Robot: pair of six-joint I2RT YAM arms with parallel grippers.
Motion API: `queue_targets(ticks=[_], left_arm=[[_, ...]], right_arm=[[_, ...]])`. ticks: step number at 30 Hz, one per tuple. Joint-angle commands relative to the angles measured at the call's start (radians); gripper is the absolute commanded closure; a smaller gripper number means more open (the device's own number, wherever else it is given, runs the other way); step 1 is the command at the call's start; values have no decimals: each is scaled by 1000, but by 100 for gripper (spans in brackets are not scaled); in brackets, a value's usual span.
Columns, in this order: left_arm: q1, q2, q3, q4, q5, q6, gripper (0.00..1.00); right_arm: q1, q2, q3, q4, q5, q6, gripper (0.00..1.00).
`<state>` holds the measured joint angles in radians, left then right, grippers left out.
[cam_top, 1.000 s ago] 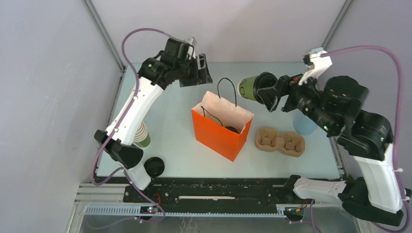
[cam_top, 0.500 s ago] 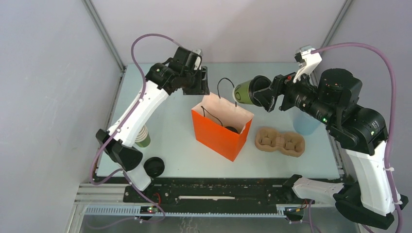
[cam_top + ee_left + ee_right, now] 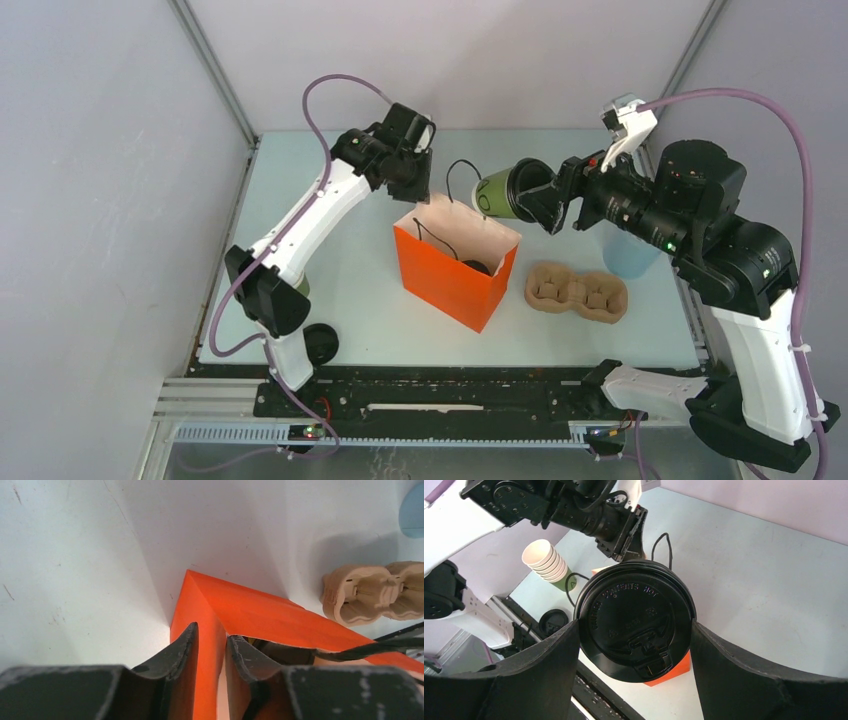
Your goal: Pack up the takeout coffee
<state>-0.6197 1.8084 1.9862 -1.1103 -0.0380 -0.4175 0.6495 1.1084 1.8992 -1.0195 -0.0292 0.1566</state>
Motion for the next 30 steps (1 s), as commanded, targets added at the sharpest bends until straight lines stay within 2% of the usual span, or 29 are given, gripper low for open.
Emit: queue_targets(ticks=[1,4,7,11,15,17,18,20,21,22,25,28,30], left_arm=[[-4,-16,72,36,-52,39,73],[-4,-11,100,64,-54,53,82],[-4,-16,117,109,-35,64,89],[-6,-60,89,184,-41,68,100],[-6,-124,-5,276,-49,76,100],[-5,-111,14,247,-51,81,100],[-4,-97,37,213,-54,82,95],[-5,-86,67,149,-73,69,72],[-4,-86,67,128,-67,64,63],[-3,-88,64,113,-52,66,60],[-9,-119,-4,94,-34,47,59],[-9,-186,-115,145,-23,36,59],[-9,-197,-140,157,-27,38,69]], right_arm=[[-7,11,31,42,-87,-32,45],[-6,27,19,43,-125,-33,46],[-1,54,20,38,-158,-42,52],[16,78,17,49,-166,-53,53],[33,123,27,28,-146,-69,54],[35,135,33,28,-138,-70,54],[35,137,34,31,-136,-70,54],[35,137,33,40,-130,-71,54],[35,138,31,42,-126,-72,54],[35,139,30,42,-125,-71,54],[35,140,28,45,-124,-73,54],[33,134,19,48,-112,-73,54],[32,130,12,51,-105,-73,54]])
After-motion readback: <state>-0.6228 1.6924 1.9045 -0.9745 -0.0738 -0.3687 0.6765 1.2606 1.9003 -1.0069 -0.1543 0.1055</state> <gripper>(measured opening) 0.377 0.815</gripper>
